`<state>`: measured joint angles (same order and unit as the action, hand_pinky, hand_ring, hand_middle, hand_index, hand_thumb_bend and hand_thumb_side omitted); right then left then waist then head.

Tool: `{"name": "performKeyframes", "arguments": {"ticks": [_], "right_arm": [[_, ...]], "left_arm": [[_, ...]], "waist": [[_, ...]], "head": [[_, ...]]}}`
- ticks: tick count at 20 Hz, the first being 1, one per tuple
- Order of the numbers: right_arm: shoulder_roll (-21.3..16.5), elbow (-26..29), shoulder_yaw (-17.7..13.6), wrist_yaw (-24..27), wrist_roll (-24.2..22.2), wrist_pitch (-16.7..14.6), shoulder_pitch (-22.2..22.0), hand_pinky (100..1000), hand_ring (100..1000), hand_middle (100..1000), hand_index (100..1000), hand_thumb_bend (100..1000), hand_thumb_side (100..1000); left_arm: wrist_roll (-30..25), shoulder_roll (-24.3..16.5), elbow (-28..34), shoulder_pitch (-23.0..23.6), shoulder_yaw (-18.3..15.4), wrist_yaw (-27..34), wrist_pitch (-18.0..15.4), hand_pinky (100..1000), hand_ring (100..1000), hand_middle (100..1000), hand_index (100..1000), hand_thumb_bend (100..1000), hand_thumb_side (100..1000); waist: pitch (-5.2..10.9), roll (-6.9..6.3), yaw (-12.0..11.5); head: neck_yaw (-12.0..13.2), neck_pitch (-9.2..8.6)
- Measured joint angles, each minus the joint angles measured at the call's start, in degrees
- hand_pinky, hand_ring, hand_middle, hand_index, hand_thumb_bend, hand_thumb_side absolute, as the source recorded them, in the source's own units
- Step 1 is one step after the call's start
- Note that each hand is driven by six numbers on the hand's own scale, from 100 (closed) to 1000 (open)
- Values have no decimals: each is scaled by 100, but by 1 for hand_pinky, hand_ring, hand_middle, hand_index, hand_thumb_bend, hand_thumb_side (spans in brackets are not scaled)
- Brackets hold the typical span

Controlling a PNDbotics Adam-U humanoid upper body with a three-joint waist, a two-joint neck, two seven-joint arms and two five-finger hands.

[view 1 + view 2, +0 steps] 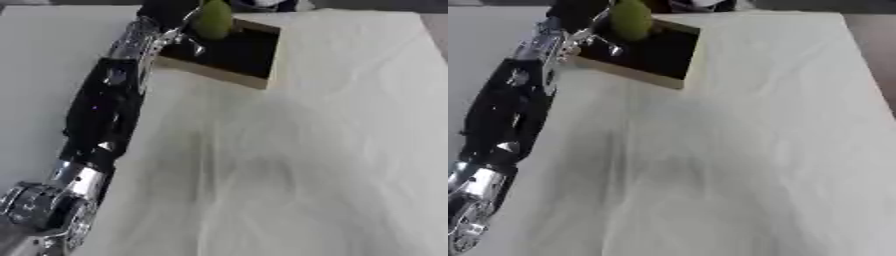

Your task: Pick up objects on the table and place them in the box.

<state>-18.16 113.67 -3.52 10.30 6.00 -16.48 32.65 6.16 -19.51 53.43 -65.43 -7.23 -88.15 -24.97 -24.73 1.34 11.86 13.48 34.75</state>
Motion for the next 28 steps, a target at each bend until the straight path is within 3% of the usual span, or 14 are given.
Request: {"name": "performKeyframes", "arguments": {"ticks": [8,9,10,11,13,14,17,20,24,28], "right_arm": [[0,0,0,0,18,18,-28,837,803,632,768,100,529],[0,0,0,0,21,18,-38,837,803,632,769,100,528],[0,0,0,0,27,19,-39,836,803,632,769,100,526],[-1,0,0,0,34,16,-40,836,802,632,768,100,525],[-5,0,-2,0,43,11,-44,836,802,632,768,100,519],[-8,0,-5,0,54,2,-48,835,801,633,768,100,510],[-90,0,-48,-1,107,-29,-113,834,800,634,767,100,499],[-267,0,-114,-21,187,-68,-225,832,798,636,767,100,483],[-565,0,-243,-109,355,-125,-406,829,795,639,766,100,461],[-832,0,-381,-219,569,-212,-608,827,793,641,765,100,441]], "left_arm": [[-126,-1,194,38,-4,72,-66,864,867,866,905,457,100],[-116,-1,258,39,-3,135,-75,859,861,860,902,161,163],[-106,-1,340,40,-2,231,-84,856,856,857,901,405,100],[-102,-1,444,42,0,366,-89,852,851,852,898,372,100],[-106,-1,730,42,6,765,-85,833,825,829,883,188,100],[-126,-5,914,42,16,1065,-65,820,805,812,867,100,100],[-283,-101,1591,50,53,2413,112,800,783,793,853,100,100],[-476,-459,2387,238,107,4123,456,790,776,783,848,100,157],[-426,-1193,3322,887,104,6244,864,779,768,772,845,100,340],[86,-1962,4097,1895,-77,8150,1090,768,763,764,842,100,502]], "waist": [[1,21,-34],[1,21,-49],[2,22,-63],[4,24,-72],[19,28,-98],[39,31,-114],[150,-1,-221],[298,-100,-440],[450,-188,-740],[606,-201,-997]], "head": [[33,81],[32,100],[29,105],[26,124],[6,166],[-7,199],[-118,310],[-328,450],[-649,604],[-871,754]]}}
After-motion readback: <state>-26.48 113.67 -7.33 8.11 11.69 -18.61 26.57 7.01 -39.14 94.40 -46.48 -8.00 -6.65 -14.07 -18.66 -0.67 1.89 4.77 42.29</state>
